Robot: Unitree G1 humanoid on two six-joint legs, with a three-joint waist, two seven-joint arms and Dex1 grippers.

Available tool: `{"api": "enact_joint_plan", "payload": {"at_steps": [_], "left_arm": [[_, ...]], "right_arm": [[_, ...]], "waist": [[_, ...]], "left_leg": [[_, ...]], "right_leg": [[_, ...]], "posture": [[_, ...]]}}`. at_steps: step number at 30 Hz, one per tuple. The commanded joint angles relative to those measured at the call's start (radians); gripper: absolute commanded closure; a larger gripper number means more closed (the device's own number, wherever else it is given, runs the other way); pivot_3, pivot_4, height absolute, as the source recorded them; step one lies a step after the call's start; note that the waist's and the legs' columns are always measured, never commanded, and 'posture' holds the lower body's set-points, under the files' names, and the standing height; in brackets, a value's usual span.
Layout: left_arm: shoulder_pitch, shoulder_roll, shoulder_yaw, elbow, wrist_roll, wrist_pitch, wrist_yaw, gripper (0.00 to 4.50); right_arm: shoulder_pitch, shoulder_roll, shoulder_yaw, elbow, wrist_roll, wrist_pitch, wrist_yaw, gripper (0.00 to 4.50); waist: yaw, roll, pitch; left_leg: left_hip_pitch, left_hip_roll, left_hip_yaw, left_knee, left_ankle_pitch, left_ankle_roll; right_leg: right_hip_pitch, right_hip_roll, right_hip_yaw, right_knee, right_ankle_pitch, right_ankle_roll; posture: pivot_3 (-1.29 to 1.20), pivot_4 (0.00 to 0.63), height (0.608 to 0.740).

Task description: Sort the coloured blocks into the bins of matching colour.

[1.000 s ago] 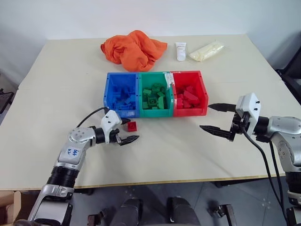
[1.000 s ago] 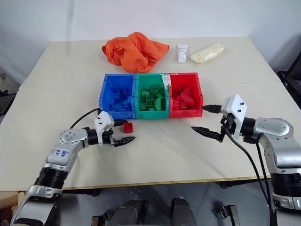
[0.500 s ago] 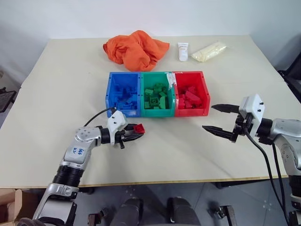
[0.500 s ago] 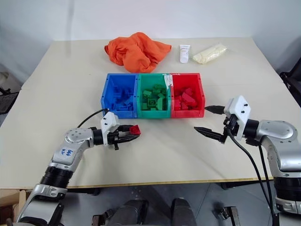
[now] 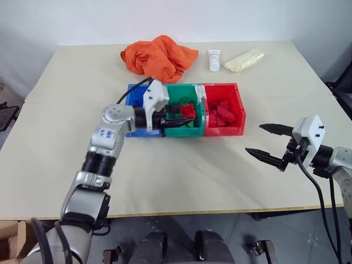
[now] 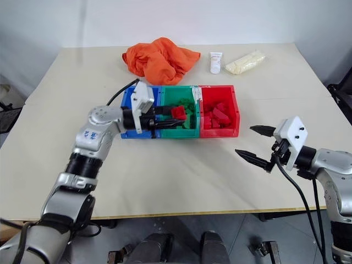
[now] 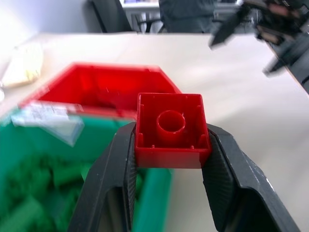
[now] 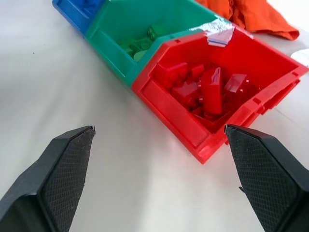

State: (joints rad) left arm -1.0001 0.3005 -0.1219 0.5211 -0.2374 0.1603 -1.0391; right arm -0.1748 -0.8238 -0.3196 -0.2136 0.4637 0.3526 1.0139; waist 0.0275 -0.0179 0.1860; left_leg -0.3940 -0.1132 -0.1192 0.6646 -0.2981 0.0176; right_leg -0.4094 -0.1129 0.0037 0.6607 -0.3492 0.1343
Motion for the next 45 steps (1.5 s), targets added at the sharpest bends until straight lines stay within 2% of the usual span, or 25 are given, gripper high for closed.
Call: {"api": "enact_joint_plan", "payload": {"at_steps": [1, 4, 8, 10, 11, 16, 22, 27, 31, 38, 43, 45], "left_arm": [[-0.126, -0.071, -0.001, 0.192, 0.045, -0.136, 0.024, 3.01], [-0.262, -0.166, 0.021, 0.431, 0.080, -0.241, 0.117, 3.01], [-0.379, -0.239, 0.040, 0.639, 0.129, -0.331, 0.238, 3.01], [-0.433, -0.271, 0.044, 0.716, 0.167, -0.331, 0.352, 2.24], [-0.448, -0.278, 0.045, 0.737, 0.180, -0.328, 0.378, 1.99], [-0.465, -0.297, 0.084, 0.747, 0.176, -0.391, 0.366, 0.56], [-0.447, -0.251, 0.116, 0.710, 0.162, -0.413, 0.263, 0.56], [-0.362, -0.148, 0.135, 0.577, 0.118, -0.371, 0.039, 0.56], [-0.161, -0.001, 0.118, 0.281, 0.058, -0.242, -0.186, 0.56], [0.092, 0.189, 0.146, -0.121, -0.011, -0.001, -0.207, 0.56], [0.388, 0.376, 0.271, -0.426, -0.111, 0.141, -0.199, 0.56], [0.471, 0.415, 0.308, -0.491, -0.139, 0.174, -0.181, 0.56]], "right_arm": [[0.021, -0.007, -0.045, -0.055, 0.026, 0.001, -0.024, 0.00], [0.060, 0.006, -0.061, -0.090, 0.033, 0.003, -0.049, 0.00], [0.112, 0.014, -0.084, -0.135, 0.045, 0.009, -0.078, 0.00], [0.147, 0.016, -0.108, -0.164, 0.054, 0.014, -0.096, 0.00], [0.158, 0.015, -0.115, -0.173, 0.058, 0.016, -0.103, 0.00], [0.194, 0.011, -0.137, -0.200, 0.074, 0.024, -0.118, 0.00], [0.137, -0.008, -0.101, -0.163, 0.073, 0.023, -0.110, 0.00], [0.056, -0.036, -0.052, -0.088, 0.059, 0.007, -0.050, 0.00], [-0.029, -0.066, 0.005, -0.001, 0.042, -0.015, 0.017, 0.00], [-0.155, -0.101, 0.102, 0.150, -0.001, -0.070, 0.145, 0.00], [-0.265, -0.118, 0.173, 0.275, -0.032, -0.128, 0.268, 0.00], [-0.289, -0.120, 0.184, 0.310, -0.041, -0.142, 0.296, 0.00]], "waist": [[0.002, 0.000, 0.000], [0.001, -0.001, 0.001], [0.000, -0.002, 0.001], [-0.003, -0.002, 0.001], [-0.004, -0.002, 0.001], [-0.003, -0.002, 0.001], [-0.004, -0.002, 0.001], [-0.010, -0.002, 0.001], [-0.022, -0.001, 0.001], [-0.024, -0.001, 0.001], [-0.045, 0.000, 0.000], [-0.053, 0.000, 0.000]], "left_leg": [[-0.001, -0.001, 0.000, 0.001, 0.000, 0.000], [-0.001, -0.001, 0.000, 0.000, 0.000, 0.001], [-0.004, -0.002, 0.000, 0.001, 0.000, 0.002], [-0.004, -0.002, 0.000, 0.000, 0.000, 0.002], [-0.005, -0.002, 0.000, 0.000, 0.000, 0.002], [-0.005, -0.001, 0.002, 0.001, 0.000, 0.002], [-0.005, -0.002, 0.002, 0.002, 0.000, 0.002], [-0.005, -0.001, 0.002, 0.001, 0.000, 0.002], [-0.005, -0.001, 0.003, 0.001, 0.000, 0.002], [-0.008, -0.001, -0.004, 0.004, 0.000, 0.002], [-0.008, 0.001, -0.003, 0.002, 0.000, 0.001], [-0.008, 0.001, -0.005, 0.001, 0.000, 0.001]], "right_leg": [[0.000, 0.001, -0.001, 0.000, 0.000, 0.000], [0.000, 0.000, -0.001, 0.000, 0.001, 0.001], [-0.002, 0.000, -0.001, 0.002, 0.001, 0.002], [-0.003, 0.000, -0.001, 0.002, 0.001, 0.002], [-0.003, 0.000, 0.000, 0.002, 0.001, 0.002], [-0.005, 0.001, 0.001, 0.003, 0.001, 0.002], [-0.005, 0.001, 0.001, 0.002, 0.001, 0.002], [-0.006, 0.002, 0.001, 0.003, 0.001, 0.002], [-0.006, 0.000, 0.002, 0.004, 0.001, 0.002], [-0.006, -0.001, 0.001, 0.006, 0.001, 0.002], [-0.006, -0.001, 0.002, 0.003, 0.001, 0.002], [-0.006, -0.001, 0.002, 0.004, 0.001, 0.002]], "posture": [[0.00, 0.150, 0.740], [0.00, 0.150, 0.740], [0.00, 0.150, 0.740], [0.00, 0.150, 0.740], [0.00, 0.150, 0.740], [0.00, 0.150, 0.740], [0.00, 0.150, 0.740], [0.00, 0.150, 0.740], [0.00, 0.150, 0.740], [0.00, 0.150, 0.740], [0.00, 0.150, 0.740], [0.00, 0.150, 0.740]]}}
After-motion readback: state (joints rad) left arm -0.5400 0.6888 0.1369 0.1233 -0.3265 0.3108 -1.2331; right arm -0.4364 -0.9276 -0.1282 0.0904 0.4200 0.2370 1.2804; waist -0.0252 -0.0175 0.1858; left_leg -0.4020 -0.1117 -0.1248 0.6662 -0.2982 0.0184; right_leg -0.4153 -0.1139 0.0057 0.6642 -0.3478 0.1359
